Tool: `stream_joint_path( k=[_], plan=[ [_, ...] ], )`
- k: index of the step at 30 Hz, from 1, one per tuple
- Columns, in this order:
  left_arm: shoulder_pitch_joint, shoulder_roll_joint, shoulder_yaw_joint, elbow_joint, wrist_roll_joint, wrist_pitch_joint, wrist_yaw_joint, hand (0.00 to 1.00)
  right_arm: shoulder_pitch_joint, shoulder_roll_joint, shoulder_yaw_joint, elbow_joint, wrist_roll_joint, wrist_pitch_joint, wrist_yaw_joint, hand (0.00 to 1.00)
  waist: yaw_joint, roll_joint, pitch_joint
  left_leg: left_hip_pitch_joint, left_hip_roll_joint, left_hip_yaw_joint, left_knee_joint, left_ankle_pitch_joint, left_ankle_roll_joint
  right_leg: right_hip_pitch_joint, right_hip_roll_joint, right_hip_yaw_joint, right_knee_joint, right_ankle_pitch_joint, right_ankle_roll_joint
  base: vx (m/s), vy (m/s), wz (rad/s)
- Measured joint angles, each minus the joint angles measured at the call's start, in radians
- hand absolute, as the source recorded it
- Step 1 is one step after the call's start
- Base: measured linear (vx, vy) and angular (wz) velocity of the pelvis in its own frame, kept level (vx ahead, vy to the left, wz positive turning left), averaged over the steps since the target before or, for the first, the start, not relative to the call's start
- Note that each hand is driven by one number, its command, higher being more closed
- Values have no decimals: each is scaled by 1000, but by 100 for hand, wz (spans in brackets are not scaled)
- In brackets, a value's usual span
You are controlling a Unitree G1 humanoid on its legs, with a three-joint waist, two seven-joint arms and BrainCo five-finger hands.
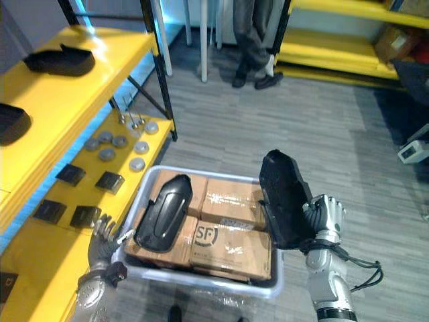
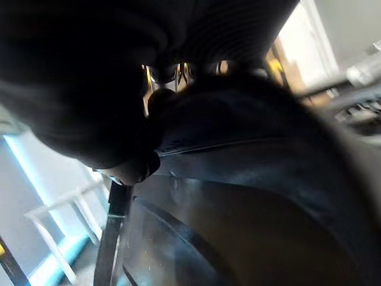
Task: Walk over and take plastic housings, then place them on the shelf
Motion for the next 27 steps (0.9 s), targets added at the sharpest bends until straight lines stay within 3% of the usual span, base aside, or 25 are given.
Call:
stream_joint_path(
  k=[4,7,10,21,27],
  plan=[
    [-68,81,-178,4,-177,1,-55,0,-65,-55,88,-67,-40,-2,9,100,-6,0,-60,50,-4,7,-50,16,2,42,1,-1,-43,24,4,37,10,-3],
    [-161,100,-319,38,-355,15,-103,0,-124,-56,177,-111,-66,-15,10,100,-14,2,-84,66,-3,10,-77,35,-1,57,5,-1,-72,48,-1,2,0,-1],
    [-210,100,-387,60,-466,38,-135,0,-132,-52,231,-161,-75,-38,10,100,-26,1,-90,103,-3,15,-99,40,1,82,7,1,-75,50,-2,-14,5,-4],
    [-318,94,-439,175,-608,54,-128,0,-129,47,385,-225,-92,-44,-2,100,-54,3,-125,125,6,36,-184,109,-6,66,24,16,-101,66,-24,-71,-9,-6],
    [-376,62,-464,233,-636,53,-79,0,-127,117,554,-305,-88,-80,-16,100,-59,5,-154,147,6,57,-252,155,-1,43,34,38,-102,83,-30,-71,7,-11]
  ],
)
